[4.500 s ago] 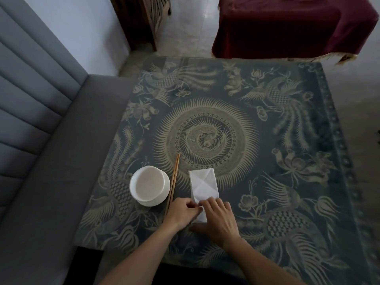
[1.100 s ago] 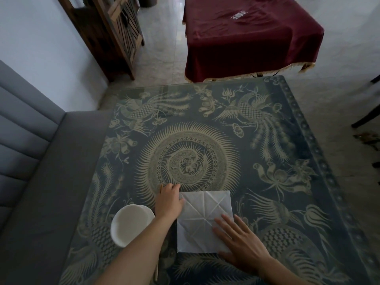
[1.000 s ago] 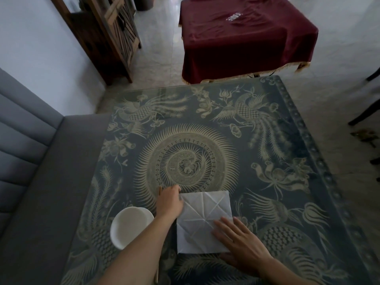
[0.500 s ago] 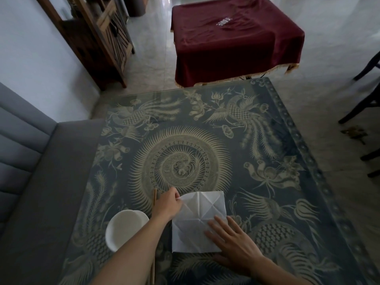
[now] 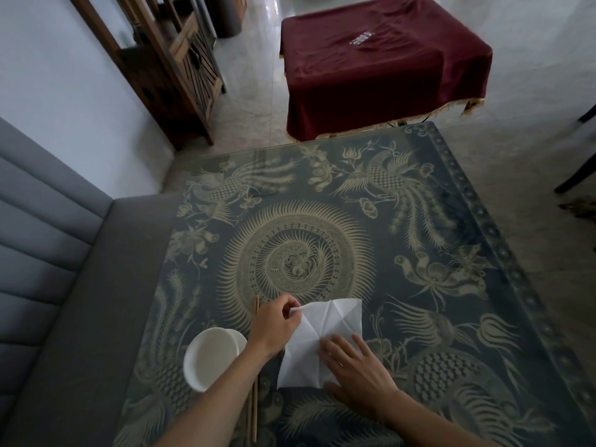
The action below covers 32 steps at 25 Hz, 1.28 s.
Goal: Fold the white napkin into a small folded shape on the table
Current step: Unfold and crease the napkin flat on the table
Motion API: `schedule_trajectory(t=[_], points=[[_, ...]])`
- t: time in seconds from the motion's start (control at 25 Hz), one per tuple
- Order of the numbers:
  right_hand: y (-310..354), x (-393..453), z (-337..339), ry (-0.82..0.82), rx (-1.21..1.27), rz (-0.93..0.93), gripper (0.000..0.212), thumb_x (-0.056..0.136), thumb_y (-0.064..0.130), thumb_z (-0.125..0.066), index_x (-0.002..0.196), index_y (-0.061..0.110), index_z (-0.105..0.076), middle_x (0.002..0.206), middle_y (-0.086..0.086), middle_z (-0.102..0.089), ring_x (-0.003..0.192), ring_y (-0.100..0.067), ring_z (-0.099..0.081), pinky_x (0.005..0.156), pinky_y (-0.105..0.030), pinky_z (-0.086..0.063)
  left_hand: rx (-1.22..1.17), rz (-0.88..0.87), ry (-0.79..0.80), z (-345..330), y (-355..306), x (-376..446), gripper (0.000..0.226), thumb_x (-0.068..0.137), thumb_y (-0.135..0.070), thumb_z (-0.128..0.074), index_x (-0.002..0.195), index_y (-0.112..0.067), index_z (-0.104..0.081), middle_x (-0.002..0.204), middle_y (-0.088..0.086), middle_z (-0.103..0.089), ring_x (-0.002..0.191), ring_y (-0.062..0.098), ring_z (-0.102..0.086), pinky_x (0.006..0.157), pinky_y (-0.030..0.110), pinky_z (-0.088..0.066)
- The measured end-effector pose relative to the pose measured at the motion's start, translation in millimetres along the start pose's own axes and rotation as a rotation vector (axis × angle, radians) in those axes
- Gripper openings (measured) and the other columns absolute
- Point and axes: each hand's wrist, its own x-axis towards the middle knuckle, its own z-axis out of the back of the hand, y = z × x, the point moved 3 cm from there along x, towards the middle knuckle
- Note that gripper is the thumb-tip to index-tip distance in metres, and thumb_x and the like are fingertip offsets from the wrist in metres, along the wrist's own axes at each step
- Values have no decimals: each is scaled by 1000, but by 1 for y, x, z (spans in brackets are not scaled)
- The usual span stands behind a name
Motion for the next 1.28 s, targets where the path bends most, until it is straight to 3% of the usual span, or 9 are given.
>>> schedule_trajectory(t=[0.08, 0.28, 0.44, 0.6, 0.76, 1.04, 1.28], points=[[1, 0, 0, -53, 11, -9, 64, 90, 57, -40, 142, 19, -46, 151, -4, -42, 138, -25, -38, 108, -57, -32, 13, -41, 3, 2, -6, -7, 9, 88, -20, -65, 82, -26, -62, 77, -10, -66, 72, 6, -62, 67, 31, -53], [-2, -41, -12, -256, 107, 40, 42, 85, 42, -59, 121, 22, -65, 125, 0, -65, 115, -22, -60, 97, -43, -49, 150, -233, -4, -15, -25, -25, 5, 88, -22, -66, 85, -24, -62, 81, -11, -62, 71, 6, -56, 62, 22, -46], [-9, -68, -14, -381, 113, 32, 31, 86, 32, -59, 113, 22, -68, 112, 1, -68, 102, -20, -64, 90, -37, -52, 264, -355, 43, -44, -38, -40, 7, 85, -22, -68, 90, -23, -63, 86, -9, -61, 71, 11, -56, 64, 27, -46], [-10, -81, -13, -396, 129, 49, 26, 84, 27, -60, 108, 22, -68, 110, 1, -67, 98, -19, -63, 87, -35, -52, 322, -389, 76, -74, -40, -50, 9, 83, -20, -69, 89, -22, -63, 87, -7, -64, 76, 16, -60, 65, 30, -43], [-14, -91, -22, -338, 98, 43, 28, 88, 34, -59, 114, 24, -64, 115, 3, -65, 105, -20, -60, 93, -36, -48, 363, -378, 127, -95, -37, -52, 8, 89, -27, -63, 95, -23, -62, 95, -7, -66, 86, 16, -60, 72, 29, -38], [-11, -99, -28, -310, 120, 22, 39, 87, 30, -60, 124, 20, -61, 123, 3, -62, 112, -21, -57, 90, -38, -49, 394, -411, 175, -114, -27, -64, 20, 85, -42, -69, 90, -25, -60, 86, -9, -62, 79, 15, -59, 66, 27, -32], [-9, -101, -23, -286, 156, 8, 38, 84, 29, -64, 122, 23, -62, 121, 3, -63, 111, -19, -57, 89, -34, -48, 366, -520, 244, -109, -10, -80, 29, 87, -44, -65, 111, -28, -61, 111, -8, -61, 101, 14, -57, 80, 29, -44]])
